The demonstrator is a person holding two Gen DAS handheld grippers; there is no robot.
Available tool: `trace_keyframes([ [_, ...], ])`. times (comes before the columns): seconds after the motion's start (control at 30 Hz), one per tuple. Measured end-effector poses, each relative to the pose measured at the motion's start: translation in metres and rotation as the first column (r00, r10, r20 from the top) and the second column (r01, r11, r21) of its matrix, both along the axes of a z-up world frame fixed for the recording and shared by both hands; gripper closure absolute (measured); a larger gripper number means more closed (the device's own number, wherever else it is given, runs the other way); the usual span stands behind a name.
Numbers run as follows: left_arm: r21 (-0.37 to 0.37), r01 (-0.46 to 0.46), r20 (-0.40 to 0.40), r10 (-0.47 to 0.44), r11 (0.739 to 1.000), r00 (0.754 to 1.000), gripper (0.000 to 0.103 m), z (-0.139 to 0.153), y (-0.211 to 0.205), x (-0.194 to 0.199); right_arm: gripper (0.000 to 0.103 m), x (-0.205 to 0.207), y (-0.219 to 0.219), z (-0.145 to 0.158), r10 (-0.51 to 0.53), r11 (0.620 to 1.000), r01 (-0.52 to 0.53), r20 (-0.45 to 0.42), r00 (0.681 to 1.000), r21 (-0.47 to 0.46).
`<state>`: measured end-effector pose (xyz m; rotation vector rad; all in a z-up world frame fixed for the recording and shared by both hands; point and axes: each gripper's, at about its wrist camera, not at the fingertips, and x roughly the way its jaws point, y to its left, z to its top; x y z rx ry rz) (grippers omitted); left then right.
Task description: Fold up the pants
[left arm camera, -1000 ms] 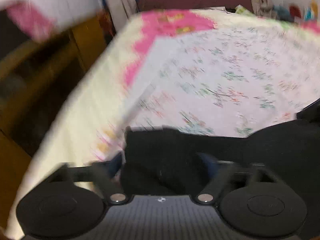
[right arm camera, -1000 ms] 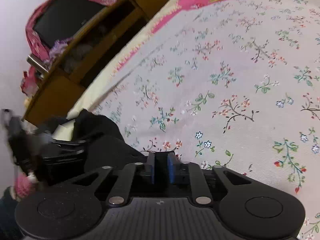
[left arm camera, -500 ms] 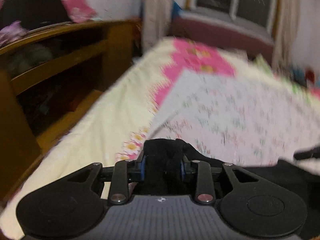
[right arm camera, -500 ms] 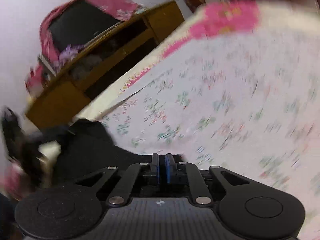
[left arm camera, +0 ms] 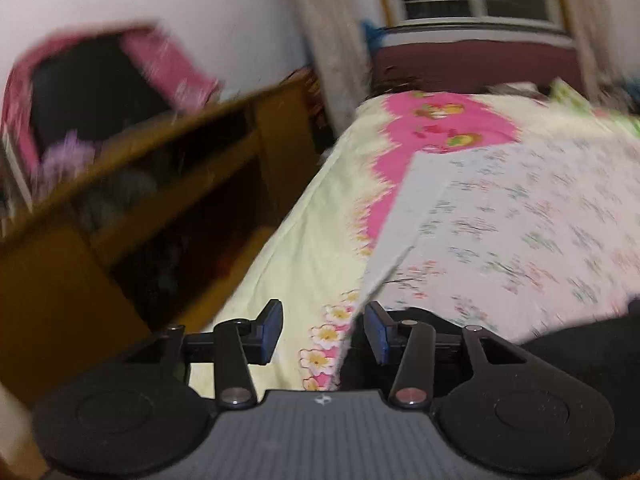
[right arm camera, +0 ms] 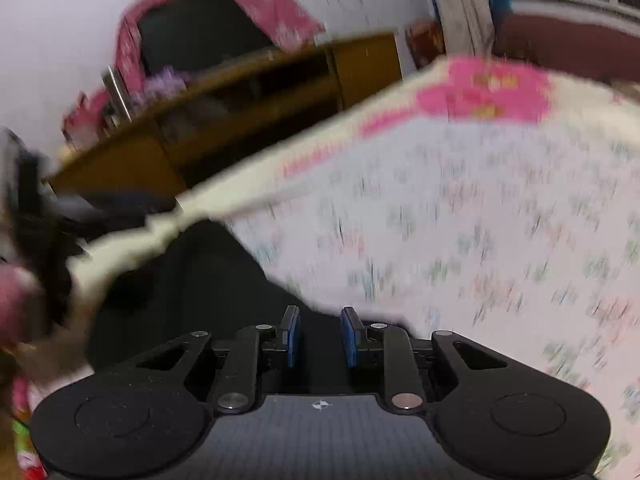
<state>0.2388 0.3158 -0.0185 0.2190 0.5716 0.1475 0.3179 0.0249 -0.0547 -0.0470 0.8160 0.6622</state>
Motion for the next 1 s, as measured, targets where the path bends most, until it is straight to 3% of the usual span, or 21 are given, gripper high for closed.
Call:
trace_keyframes([
  [0.1,0.055,0.151,-0.029,-0.149,0.987,0.988,0.033,-0.001,-0.027,-0.025,0.102,0.012,-0.003,-0.03,-0.06,0.997,0.057,-0.044,0.997,-0.053],
  [0.17,0.095,0.217,-0.099,-0.208,0.972,0.973,0.032,-0.012,-0.04,-0.035,0.103,0.014,-0.007,-0.023,-0.091,0.995,0.09,-0.025,0.996,-0.039],
  [0.23,0.151,0.236,-0.179,-0.208,0.96,0.962,0.032,-0.03,-0.043,-0.037,0.101,0.02,-0.006,-0.018,-0.099,0.99,0.104,0.056,0.993,-0.098],
  [0.3,0.119,0.221,-0.227,-0.19,0.968,0.955,0.031,-0.038,-0.034,-0.035,0.095,0.042,-0.004,-0.022,-0.136,0.971,0.143,0.049,0.989,-0.192],
  [0.37,0.099,0.202,-0.214,-0.177,0.974,0.961,0.022,-0.037,-0.025,-0.033,0.092,0.047,-0.014,-0.015,-0.192,0.973,0.19,0.0,0.981,-0.127],
  [0.4,0.112,0.189,-0.209,-0.163,0.976,0.964,0.014,-0.037,-0.021,-0.032,0.092,0.039,-0.015,-0.006,-0.183,0.98,0.183,0.007,0.983,-0.08],
  [0.47,0.121,0.169,-0.217,-0.14,0.978,0.966,0.008,-0.043,-0.012,-0.026,0.091,0.01,-0.014,0.01,-0.125,0.992,0.125,0.009,0.992,-0.005],
  [0.57,0.062,0.144,-0.222,-0.127,0.988,0.967,0.008,-0.043,-0.004,-0.028,0.089,-0.037,-0.018,0.021,-0.077,0.997,0.077,-0.006,0.997,0.016],
  [0.63,0.111,0.148,-0.195,-0.125,0.983,0.973,0.009,-0.04,-0.009,-0.035,0.089,-0.06,-0.029,0.028,-0.077,0.996,0.077,-0.008,0.997,0.036],
  [0.67,0.128,0.156,-0.18,-0.132,0.979,0.975,0.009,-0.036,-0.012,-0.04,0.083,-0.072,-0.033,0.033,-0.072,0.997,0.071,0.002,0.997,0.037],
  [0.8,0.124,0.246,-0.129,-0.231,0.961,0.964,0.009,-0.013,-0.028,-0.064,0.084,-0.12,-0.034,0.048,0.079,0.996,-0.079,-0.003,0.997,0.051],
  [0.87,0.134,0.319,-0.113,-0.305,0.938,0.945,0.009,-0.002,-0.041,-0.081,0.084,-0.137,-0.024,0.045,0.171,0.985,-0.171,0.015,0.985,-0.006],
  [0.93,0.135,0.415,-0.121,-0.401,0.9,0.908,0.009,0.005,-0.056,-0.1,0.087,-0.139,-0.022,0.032,0.191,0.981,-0.192,-0.046,0.98,-0.001],
  [0.97,0.132,0.463,-0.128,-0.448,0.876,0.885,0.009,0.007,-0.063,-0.107,0.091,-0.135,-0.021,0.024,0.187,0.982,-0.188,-0.074,0.98,-0.011],
  [1.0,0.116,0.53,-0.138,-0.515,0.84,0.846,0.009,0.007,-0.072,-0.116,0.09,-0.131,-0.018,0.018,0.179,0.982,-0.183,-0.076,0.981,-0.037],
])
